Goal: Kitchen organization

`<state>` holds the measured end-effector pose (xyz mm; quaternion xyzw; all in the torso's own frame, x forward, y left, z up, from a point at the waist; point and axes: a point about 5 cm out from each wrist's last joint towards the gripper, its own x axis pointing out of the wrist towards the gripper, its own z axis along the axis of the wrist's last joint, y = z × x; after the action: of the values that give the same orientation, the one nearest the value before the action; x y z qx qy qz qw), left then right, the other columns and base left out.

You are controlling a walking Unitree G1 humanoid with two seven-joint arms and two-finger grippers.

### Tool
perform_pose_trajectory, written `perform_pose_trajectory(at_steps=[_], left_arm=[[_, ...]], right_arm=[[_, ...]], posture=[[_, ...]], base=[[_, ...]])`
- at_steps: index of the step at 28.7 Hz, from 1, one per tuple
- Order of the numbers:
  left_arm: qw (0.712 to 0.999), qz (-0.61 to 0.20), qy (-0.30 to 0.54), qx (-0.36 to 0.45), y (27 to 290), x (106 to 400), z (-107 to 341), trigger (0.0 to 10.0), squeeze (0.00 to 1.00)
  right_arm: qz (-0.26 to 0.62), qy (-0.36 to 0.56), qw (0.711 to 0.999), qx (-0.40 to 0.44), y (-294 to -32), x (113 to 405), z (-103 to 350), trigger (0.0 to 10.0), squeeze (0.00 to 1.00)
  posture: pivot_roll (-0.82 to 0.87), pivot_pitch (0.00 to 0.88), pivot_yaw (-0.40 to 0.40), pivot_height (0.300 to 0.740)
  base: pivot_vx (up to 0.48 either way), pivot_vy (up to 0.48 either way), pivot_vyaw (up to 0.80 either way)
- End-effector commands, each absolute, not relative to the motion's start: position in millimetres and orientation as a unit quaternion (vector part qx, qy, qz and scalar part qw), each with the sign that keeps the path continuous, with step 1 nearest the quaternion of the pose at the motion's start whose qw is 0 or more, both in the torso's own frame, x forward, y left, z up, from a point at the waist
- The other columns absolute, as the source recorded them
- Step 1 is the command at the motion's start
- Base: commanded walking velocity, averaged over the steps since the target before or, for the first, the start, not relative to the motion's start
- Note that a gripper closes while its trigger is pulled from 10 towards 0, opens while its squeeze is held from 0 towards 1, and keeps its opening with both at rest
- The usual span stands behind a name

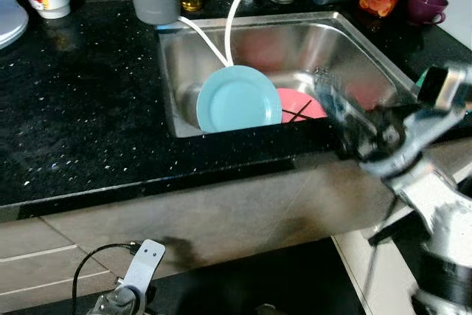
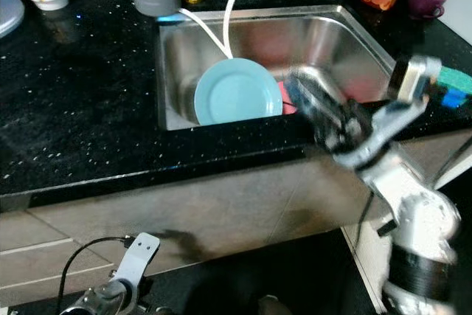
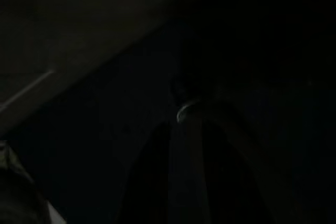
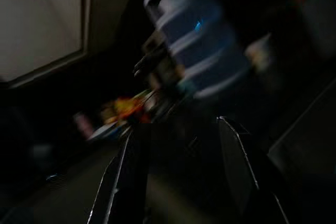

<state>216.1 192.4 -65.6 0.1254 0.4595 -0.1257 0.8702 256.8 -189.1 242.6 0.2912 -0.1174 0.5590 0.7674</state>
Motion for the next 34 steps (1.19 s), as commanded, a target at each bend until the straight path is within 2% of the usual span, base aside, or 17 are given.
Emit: perform_pose_trajectory(at_steps=[1,3,9,13,15,17,20,21,24,26,33,34], left_arm=[[0.859,-0.129,0.478,0.132,193.6,206.8,-71.1,10.0,0.00],[0.858,-0.129,0.479,0.133,192.8,206.7,-71.3,10.0,0.00],[0.856,-0.131,0.482,0.135,192.4,207.0,-71.2,10.0,0.00],[0.855,-0.131,0.483,0.136,192.7,206.9,-71.3,10.0,0.00],[0.855,-0.131,0.484,0.135,192.4,207.0,-71.3,10.0,0.00],[0.855,-0.131,0.484,0.135,192.2,207.0,-71.3,10.0,0.00],[0.855,-0.130,0.484,0.132,191.6,206.7,-71.6,10.0,0.00],[0.855,-0.128,0.485,0.130,191.3,206.4,-71.9,10.0,0.00],[0.855,-0.127,0.486,0.129,191.1,206.3,-72.0,10.0,0.00],[0.854,-0.125,0.489,0.127,191.0,205.7,-72.4,10.0,0.00],[0.850,-0.102,0.505,0.112,192.6,202.2,-74.6,10.0,0.00],[0.849,-0.100,0.507,0.110,192.9,201.5,-74.9,10.0,0.00]], right_arm=[[0.561,-0.086,0.771,0.289,-194.1,251.2,230.6,10.0,0.00],[0.522,-0.038,0.801,0.289,-208.5,252.0,205.6,10.0,0.00],[0.471,0.038,0.831,0.292,-234.8,235.1,169.6,10.0,0.00],[0.412,0.149,0.868,0.235,-242.8,230.9,128.7,10.0,0.00],[0.337,0.227,0.897,0.175,-251.7,234.5,90.3,10.0,0.00],[0.314,0.247,0.903,0.155,-254.5,235.1,79.0,10.0,0.00],[0.172,0.291,0.931,0.141,-271.5,243.6,40.5,10.0,0.00],[0.083,0.321,0.937,0.109,-279.7,242.3,18.7,10.0,0.00],[0.055,0.333,0.935,0.104,-281.8,240.2,11.5,10.0,0.00],[0.002,0.369,0.926,0.075,-283.7,233.0,-5.4,10.0,0.00],[-0.039,0.437,0.897,0.056,-262.7,211.3,-44.6,10.0,0.00],[-0.046,0.455,0.889,0.023,-259.0,205.6,-52.3,10.0,0.00]], posture=[[0.02,0.102,-0.020,0.740],[0.02,0.099,-0.021,0.740],[0.02,0.106,-0.019,0.740],[0.00,0.110,-0.019,0.740],[0.00,0.115,-0.021,0.740],[0.00,0.115,-0.021,0.740],[0.01,0.116,-0.024,0.740],[0.01,0.117,-0.026,0.740],[0.01,0.114,-0.028,0.740],[0.01,0.122,-0.031,0.740],[0.01,0.120,-0.042,0.740],[0.01,0.123,-0.044,0.740]], base=[[-0.289,0.000,0.00],[-0.306,0.000,0.00],[-0.325,0.000,0.00],[-0.330,0.000,0.00],[-0.330,0.000,0.00],[-0.330,0.000,0.00],[-0.326,0.000,0.00],[-0.326,0.000,0.00],[-0.321,0.000,0.00],[-0.319,0.000,0.00],[-0.311,0.000,0.00],[-0.307,0.000,0.00]])
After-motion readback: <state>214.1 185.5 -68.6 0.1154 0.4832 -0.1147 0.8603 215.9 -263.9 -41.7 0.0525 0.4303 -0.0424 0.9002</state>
